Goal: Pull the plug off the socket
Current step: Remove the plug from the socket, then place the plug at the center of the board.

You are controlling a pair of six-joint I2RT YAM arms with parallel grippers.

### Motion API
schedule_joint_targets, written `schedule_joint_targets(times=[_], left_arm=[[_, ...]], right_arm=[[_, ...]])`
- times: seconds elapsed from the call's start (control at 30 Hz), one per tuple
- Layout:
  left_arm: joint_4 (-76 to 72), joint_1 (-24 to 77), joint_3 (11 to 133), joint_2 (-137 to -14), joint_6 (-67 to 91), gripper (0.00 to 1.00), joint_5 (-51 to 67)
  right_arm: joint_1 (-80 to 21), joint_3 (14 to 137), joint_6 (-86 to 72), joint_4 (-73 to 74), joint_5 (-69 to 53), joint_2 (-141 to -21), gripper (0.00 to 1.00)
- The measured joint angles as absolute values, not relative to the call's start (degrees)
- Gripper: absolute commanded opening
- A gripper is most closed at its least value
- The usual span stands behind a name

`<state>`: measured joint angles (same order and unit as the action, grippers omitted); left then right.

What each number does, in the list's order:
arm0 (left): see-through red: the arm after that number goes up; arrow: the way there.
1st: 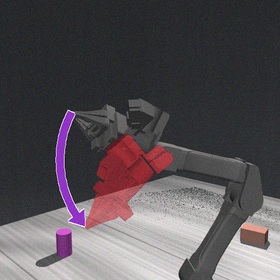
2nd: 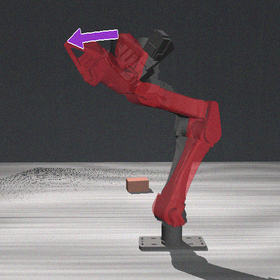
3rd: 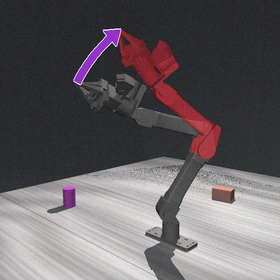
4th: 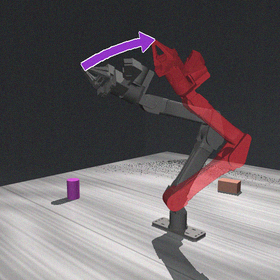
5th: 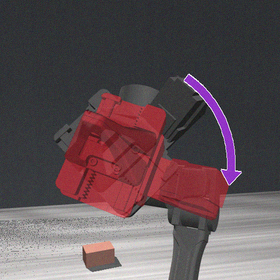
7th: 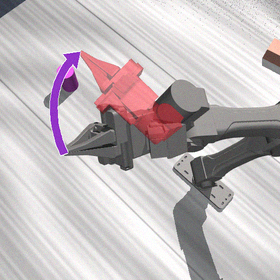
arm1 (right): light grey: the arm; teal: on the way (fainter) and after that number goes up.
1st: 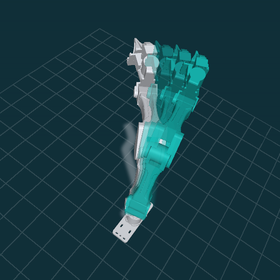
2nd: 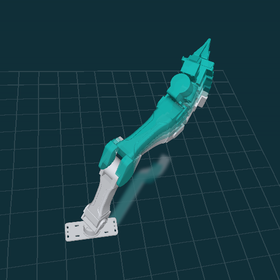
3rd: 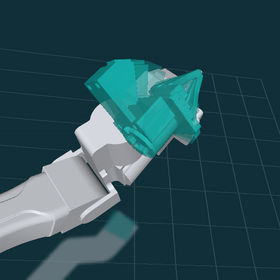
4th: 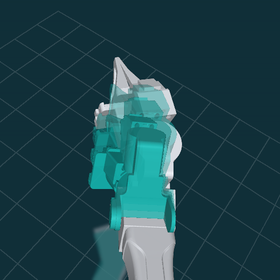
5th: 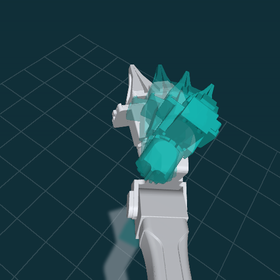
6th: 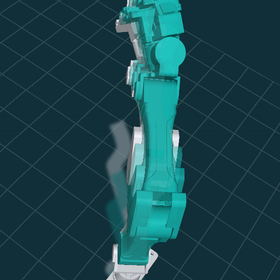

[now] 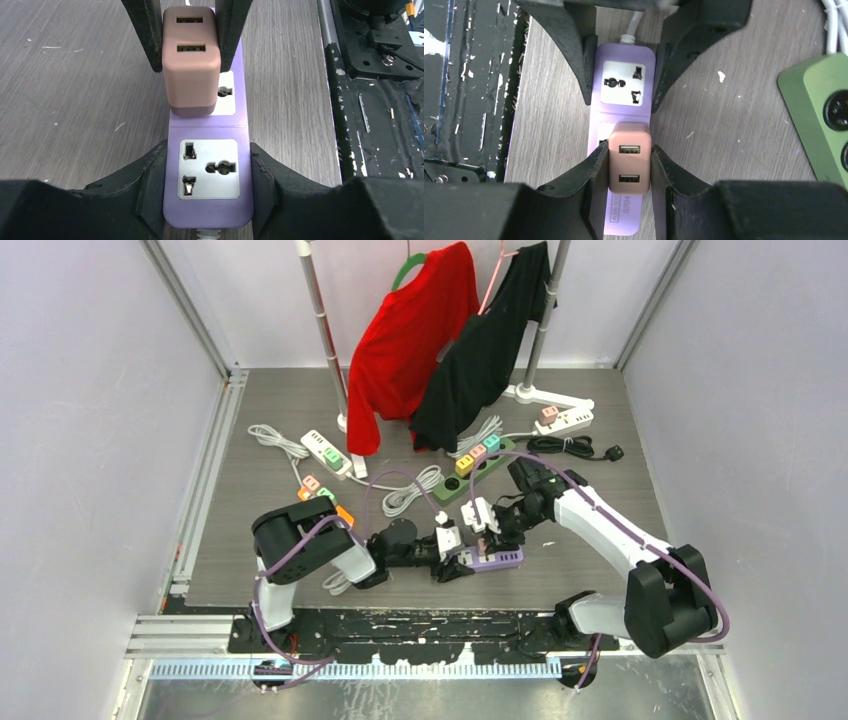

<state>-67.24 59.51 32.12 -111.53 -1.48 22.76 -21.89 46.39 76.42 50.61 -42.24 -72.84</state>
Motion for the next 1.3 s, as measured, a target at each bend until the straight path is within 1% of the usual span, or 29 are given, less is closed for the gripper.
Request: schedule_joint_targets(times=[0.1,0.23,0.4,0.5,0.63,0.7,0.73,0.77,0.8,0.9,0.97,1.0,1.1,1.13,1.2,1.3], left_arm=[[-66.0,59.5,32.1,-111.5,-1.2,0.00,23.5],[-64.6,59.3,32.4,-111.5,-0.8,0.00,23.3],[-63.9,58.8,32.6,-111.5,-1.0,0.00,22.1],[-64.0,58.7,32.8,-111.5,-1.4,0.00,22.0],[-63.6,58.8,32.8,-111.5,-1.4,0.00,22.1],[-63.5,58.8,32.8,-111.5,-1.0,0.00,22.1],[-63.4,58.7,32.8,-111.4,-0.7,0.02,22.1],[-63.0,58.7,32.8,-111.2,-0.4,0.08,22.1],[-62.5,58.7,32.8,-110.9,-0.2,0.18,22.1],[-60.4,58.7,32.9,-109.8,1.0,0.44,22.1],[-59.0,58.7,33.1,-109.1,1.8,0.59,22.1],[-58.3,58.7,33.2,-108.7,2.5,0.65,22.0],[-54.9,58.7,33.2,-106.7,4.3,0.75,21.1],[-53.4,58.7,33.2,-105.4,4.9,0.79,20.7],[-51.0,58.6,33.2,-102.6,5.9,0.82,20.3],[-47.3,58.6,33.2,-97.0,7.3,0.82,19.4]], right_arm=[[-24.3,46.4,76.2,50.1,-41.3,-73.5,0.01],[-25.7,46.4,68.6,46.5,-39.2,-74.0,0.01],[-23.9,46.4,62.7,43.7,-38.6,-73.1,0.01],[-21.5,46.4,64.3,45.3,-40.4,-72.4,0.01],[-19.5,46.5,72.2,52.2,-44.5,-69.8,0.01],[-19.4,46.9,73.5,54.9,-46.5,-68.8,0.01],[-19.2,47.5,73.1,55.9,-47.2,-68.6,0.01],[-18.9,48.3,72.1,56.2,-48.0,-68.6,0.01],[-18.1,49.4,70.3,56.2,-48.6,-68.6,0.01],[-14.1,52.7,64.9,55.7,-49.5,-68.6,0.01],[-10.6,54.1,60.0,54.2,-49.6,-68.5,0.01],[-9.0,54.5,57.9,53.4,-49.5,-68.4,0.01],[-3.3,54.6,49.0,49.6,-47.0,-67.9,0.01],[-1.3,54.6,45.6,47.8,-45.3,-67.9,0.03],[2.1,54.6,39.3,44.3,-42.0,-67.9,0.09],[5.7,54.5,32.4,40.0,-37.0,-68.4,0.13]])
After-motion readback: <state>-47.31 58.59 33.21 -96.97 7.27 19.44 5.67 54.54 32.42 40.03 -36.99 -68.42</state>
